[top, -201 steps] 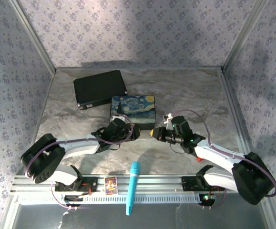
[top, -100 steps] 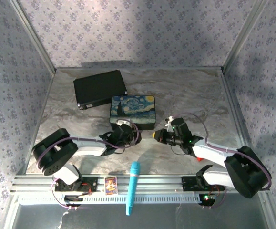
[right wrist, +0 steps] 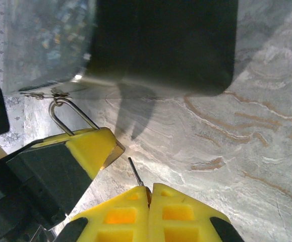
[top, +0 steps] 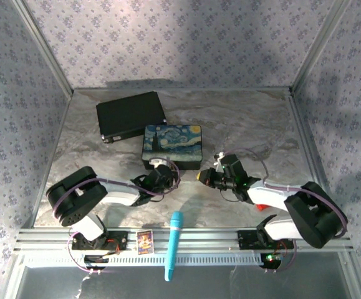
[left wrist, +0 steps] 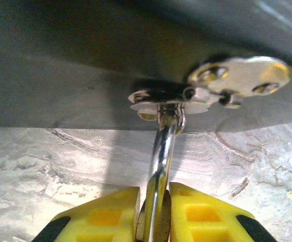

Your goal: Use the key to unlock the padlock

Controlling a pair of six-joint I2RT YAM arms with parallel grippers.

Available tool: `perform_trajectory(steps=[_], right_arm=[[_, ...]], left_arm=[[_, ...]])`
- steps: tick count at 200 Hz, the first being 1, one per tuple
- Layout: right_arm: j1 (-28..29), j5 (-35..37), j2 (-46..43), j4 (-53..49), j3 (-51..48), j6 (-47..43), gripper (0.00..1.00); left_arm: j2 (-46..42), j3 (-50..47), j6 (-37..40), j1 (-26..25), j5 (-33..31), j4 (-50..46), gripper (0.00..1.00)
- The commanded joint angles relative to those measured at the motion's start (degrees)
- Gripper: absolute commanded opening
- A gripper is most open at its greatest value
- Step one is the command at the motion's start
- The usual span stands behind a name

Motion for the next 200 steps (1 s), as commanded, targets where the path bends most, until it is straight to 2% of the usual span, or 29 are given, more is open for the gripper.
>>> perform_trajectory(steps=[1, 34, 59, 98, 139, 158, 200], right_arm=[[0.33, -2.48, 2.31, 3.11, -0.21, 6.21, 0.0], [1.42, -3.41, 4.21, 6.73, -0.47, 9.38, 0.0], [1.18, -5.4, 7.14, 11.07, -0.78, 11.7, 0.0], [1.15, -6.21, 10.25, 14.79, -1.12, 13.07, 0.0], [0.69, -6.05, 10.4, 14.3, -0.91, 11.65, 0.0], [0.77, -6.62, 10.5, 15.6, -0.62, 12.44, 0.0], [1.03, -7.45, 9.93, 18.38, -1.11, 14.77, 0.0]], left_arm=[[-1.58, -0.21, -5.83, -0.05, -2.27, -1.12, 0.14], [-2.74, 0.25, -12.24, -0.04, -2.53, -1.45, 0.07], [-2.06, -0.57, -15.18, -0.12, -2.49, 1.93, 0.06], [-5.82, -0.11, -13.5, -0.54, -4.43, -0.44, 0.08], [-11.05, 0.69, -8.54, -1.1, -6.98, -3.67, 0.05], [-11.48, 1.04, -9.29, -1.18, -6.43, -2.87, 0.02], [-8.37, 1.64, -10.97, -1.27, -5.52, -0.53, 0.03]])
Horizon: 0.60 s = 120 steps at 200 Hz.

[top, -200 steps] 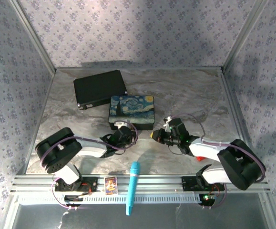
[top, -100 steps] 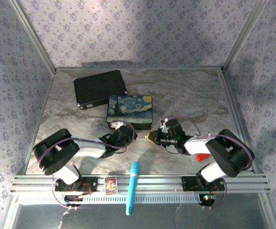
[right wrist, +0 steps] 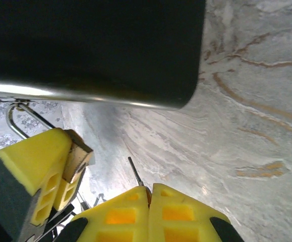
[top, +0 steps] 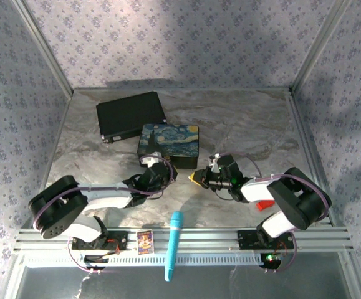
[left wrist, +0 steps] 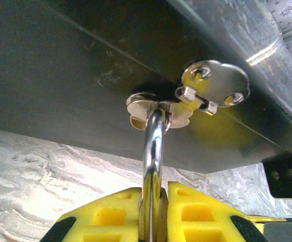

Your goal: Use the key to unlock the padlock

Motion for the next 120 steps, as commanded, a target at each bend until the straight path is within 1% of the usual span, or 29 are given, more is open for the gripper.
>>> perform_trajectory(steps=[1, 22, 29, 56, 89, 120], right_arm=[[0.07, -1.11, -0.04, 2.55, -0.53, 1.72, 0.0], [0.15, -1.43, -0.74, 2.63, -0.95, 2.12, 0.0], [0.29, -1.92, -0.8, 3.18, -0.92, 2.72, 0.0], [0.17, -4.63, -0.91, 7.86, -1.28, 6.26, 0.0], [-0.65, -7.04, -0.59, 7.55, -0.93, 7.04, 0.0], [-0.72, -7.41, 1.48, 11.24, -1.54, 8.7, 0.0]], left_arm=[[1.07, 2.01, -0.39, -0.46, -1.02, 3.71, 0.03], [1.26, -0.05, -1.89, -0.47, -0.58, 8.84, 0.03], [1.31, -0.32, -2.51, -0.55, -0.12, 9.63, 0.01], [1.56, -1.43, -6.67, -0.86, 0.84, 14.19, 0.0], [0.54, -2.71, -12.66, -0.9, -1.35, 15.12, 0.0], [0.93, -2.28, -16.27, -0.9, -1.2, 13.81, 0.0]])
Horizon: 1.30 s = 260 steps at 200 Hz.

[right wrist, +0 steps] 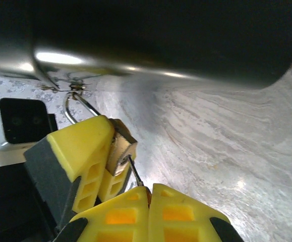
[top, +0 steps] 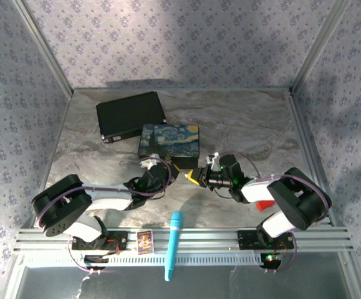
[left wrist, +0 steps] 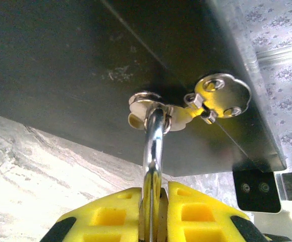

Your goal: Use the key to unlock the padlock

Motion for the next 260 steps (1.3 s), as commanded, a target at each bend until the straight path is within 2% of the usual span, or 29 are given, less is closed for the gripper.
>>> perform_trajectory(steps=[1, 68, 125, 171, 260], right_arm=[[-0.33, -1.78, 1.55, 3.99, -0.82, 2.3, 0.0], [-0.83, -4.91, 4.36, 7.56, -1.04, 3.3, 0.0], [-1.74, -9.49, 9.39, 11.96, -0.59, 5.52, 0.0], [-3.21, -10.13, 12.42, 16.07, -1.61, 6.79, 0.0], [-4.8, -13.26, 12.47, 20.07, -2.6, 7.57, 0.0]], left_arm=[[-0.38, 0.41, -4.73, -0.26, -1.35, 4.2, 0.0], [2.71, -0.37, -13.09, -0.26, 1.27, 9.29, 0.0], [3.42, -0.4, -13.24, -0.26, 1.88, 13.0, 0.0], [5.5, -0.8, -15.43, -0.35, 2.59, 15.72, 0.0], [7.61, -1.87, -19.15, -0.35, 3.27, 19.97, 0.0]])
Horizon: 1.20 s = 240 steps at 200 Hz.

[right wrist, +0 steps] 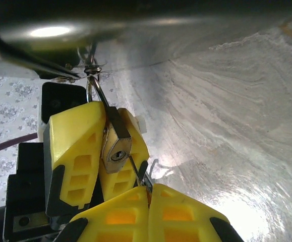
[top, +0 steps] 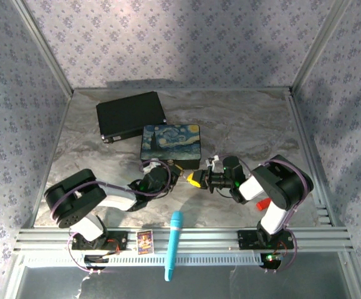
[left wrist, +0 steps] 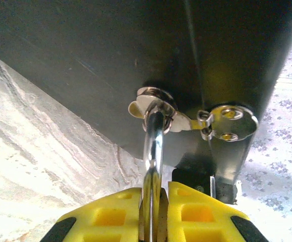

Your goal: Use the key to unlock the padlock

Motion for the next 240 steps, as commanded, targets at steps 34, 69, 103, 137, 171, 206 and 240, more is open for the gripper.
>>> perform_trajectory(steps=[34, 69, 103, 137, 171, 206, 240], right_arm=[[-0.59, -1.54, 0.09, 2.97, -0.63, 0.12, 0.0], [-1.31, -0.79, -1.33, 1.18, -2.6, -1.1, 0.0], [-1.71, -1.23, -2.9, -0.16, -2.73, -2.13, 0.0], [-1.84, -1.51, -4.32, -2.06, -1.5, -3.13, 0.0], [-1.78, -1.76, -3.46, -2.73, -0.54, -3.3, 0.0], [-1.59, -1.76, -2.8, -1.56, 0.22, -2.58, 0.0], [-1.65, -2.22, -2.43, -2.33, 1.38, -2.6, 0.0]], left_arm=[[1.38, -0.24, -2.03, -0.24, 0.39, 6.87, 0.0], [1.46, -0.82, -2.29, -0.24, -0.45, 7.73, 0.0], [0.79, -0.19, -1.59, -0.29, -0.12, 6.26, 0.0], [1.06, -0.26, -1.76, -0.24, 0.14, 6.52, 0.0], [0.27, 0.32, -0.46, -0.33, 0.27, 6.07, 0.0], [-0.5, 0.55, -0.25, -0.42, 0.34, 5.12, 0.0], [-0.75, 0.77, -1.27, -0.86, 0.22, 5.15, 0.0]])
